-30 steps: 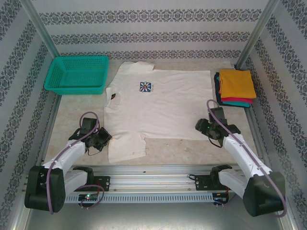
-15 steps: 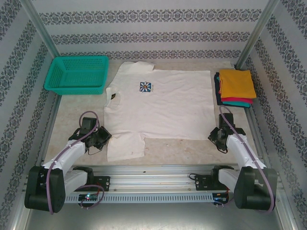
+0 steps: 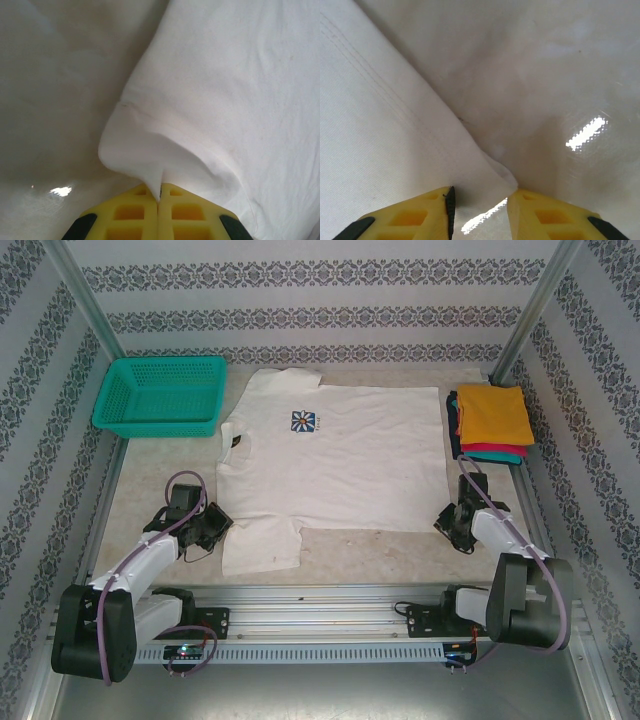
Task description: Fold and stack the t-shirts
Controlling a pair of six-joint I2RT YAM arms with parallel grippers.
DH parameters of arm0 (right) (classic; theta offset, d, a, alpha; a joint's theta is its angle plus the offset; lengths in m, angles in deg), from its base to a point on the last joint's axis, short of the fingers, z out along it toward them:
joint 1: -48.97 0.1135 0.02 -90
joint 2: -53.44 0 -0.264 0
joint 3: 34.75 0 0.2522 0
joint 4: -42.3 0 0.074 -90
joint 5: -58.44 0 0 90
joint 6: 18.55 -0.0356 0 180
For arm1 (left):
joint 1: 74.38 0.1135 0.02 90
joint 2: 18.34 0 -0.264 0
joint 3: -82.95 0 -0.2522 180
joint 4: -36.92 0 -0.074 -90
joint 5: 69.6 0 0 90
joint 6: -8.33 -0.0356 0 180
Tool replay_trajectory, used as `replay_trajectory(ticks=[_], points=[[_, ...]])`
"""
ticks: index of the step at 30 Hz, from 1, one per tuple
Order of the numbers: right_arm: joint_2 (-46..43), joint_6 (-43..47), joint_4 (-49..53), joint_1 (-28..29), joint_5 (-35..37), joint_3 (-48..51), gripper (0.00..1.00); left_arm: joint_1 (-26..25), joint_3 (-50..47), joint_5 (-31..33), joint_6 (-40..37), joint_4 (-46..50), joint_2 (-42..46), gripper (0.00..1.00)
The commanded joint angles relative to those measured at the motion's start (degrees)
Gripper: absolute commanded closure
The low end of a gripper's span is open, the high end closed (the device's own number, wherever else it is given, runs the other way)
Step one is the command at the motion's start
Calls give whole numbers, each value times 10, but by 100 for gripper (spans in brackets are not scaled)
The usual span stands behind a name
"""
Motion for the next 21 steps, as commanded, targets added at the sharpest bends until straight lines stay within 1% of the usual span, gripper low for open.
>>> replay_trajectory(ticks=[1,4,10,13,16,18,21], points=[[7,11,-26,-9,-9,-5,67,-4,-4,6,-8,-12,-3,100],[3,13,-28,-10,-7,-6,69,-4,-3,6,-6,-13,-4,100],[12,17,-29,-15,-6,-9,69,-4,-2,1,-5,-14,-4,100],[-7,13,-29,-15,-15,-9,65,-4,0,0,-7,-10,-5,100],[-22,15,-26,-16,2,-6,62,-4,-1,0,-5,-12,-5,100],[-16,22,-30,-19,9,-5,62,-4,0,-4,-5,-16,-6,100],[0,26,-30,-23,3,-11,66,-4,6,-5,-7,-13,-7,100]])
